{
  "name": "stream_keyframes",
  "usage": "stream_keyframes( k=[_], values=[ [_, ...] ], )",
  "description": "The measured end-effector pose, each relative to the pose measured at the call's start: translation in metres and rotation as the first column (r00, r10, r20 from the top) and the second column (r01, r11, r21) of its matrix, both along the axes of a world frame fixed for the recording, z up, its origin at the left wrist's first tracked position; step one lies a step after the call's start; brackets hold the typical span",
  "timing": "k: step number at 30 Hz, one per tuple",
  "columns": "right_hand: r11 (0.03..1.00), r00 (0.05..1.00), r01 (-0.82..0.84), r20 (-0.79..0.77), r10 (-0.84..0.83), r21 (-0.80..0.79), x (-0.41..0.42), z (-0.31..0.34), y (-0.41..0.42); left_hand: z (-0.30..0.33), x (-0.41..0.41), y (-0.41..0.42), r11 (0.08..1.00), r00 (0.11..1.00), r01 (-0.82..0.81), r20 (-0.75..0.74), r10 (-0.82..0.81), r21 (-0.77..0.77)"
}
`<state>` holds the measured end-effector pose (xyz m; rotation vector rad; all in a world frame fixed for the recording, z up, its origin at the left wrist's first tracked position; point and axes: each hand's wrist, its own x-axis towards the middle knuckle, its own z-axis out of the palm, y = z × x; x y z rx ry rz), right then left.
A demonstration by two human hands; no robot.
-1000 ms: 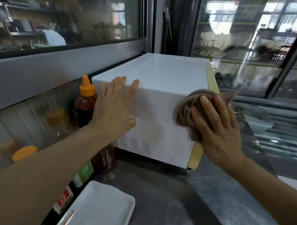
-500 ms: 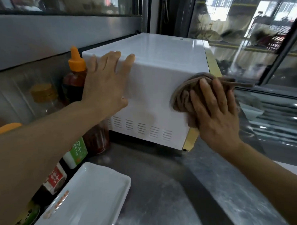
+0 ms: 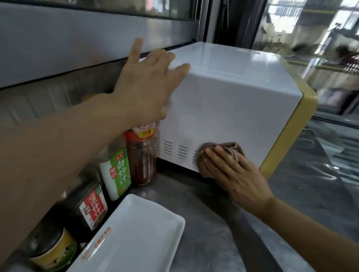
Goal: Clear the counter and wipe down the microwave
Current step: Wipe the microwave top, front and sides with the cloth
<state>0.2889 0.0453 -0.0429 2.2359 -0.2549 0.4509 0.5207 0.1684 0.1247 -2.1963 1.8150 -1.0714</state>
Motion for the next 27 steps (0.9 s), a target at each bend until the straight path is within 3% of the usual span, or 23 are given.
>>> stream_keyframes(
  k=[6,14,19,23,27],
  values=[
    [1.0,0.995,-0.007,-0.099,0.005,-0.021,0.098,0.004,0.026,-0.006,0.001,0.002,1.0,0.999,-0.001,-0.051,0.001,-0.003],
    [0.999,0.997,0.009,-0.082,-0.012,-0.041,0.013,-0.003,-0.004,-0.009,0.004,-0.001,0.999,0.991,0.016,-0.131,-0.023,-0.051],
    [0.999,0.995,-0.036,-0.088,0.038,0.022,0.071,-0.004,0.013,-0.013,0.004,-0.003,0.995,0.991,0.019,-0.127,-0.032,-0.103],
    [0.999,0.975,-0.017,-0.219,0.027,0.05,0.11,-0.014,0.022,-0.015,0.002,-0.004,0.993,0.992,0.014,-0.126,-0.029,-0.119],
    [0.999,0.942,-0.017,-0.335,0.026,0.032,0.097,-0.011,0.016,-0.014,0.002,-0.004,0.994,0.992,0.003,-0.125,-0.017,-0.111]
  ],
)
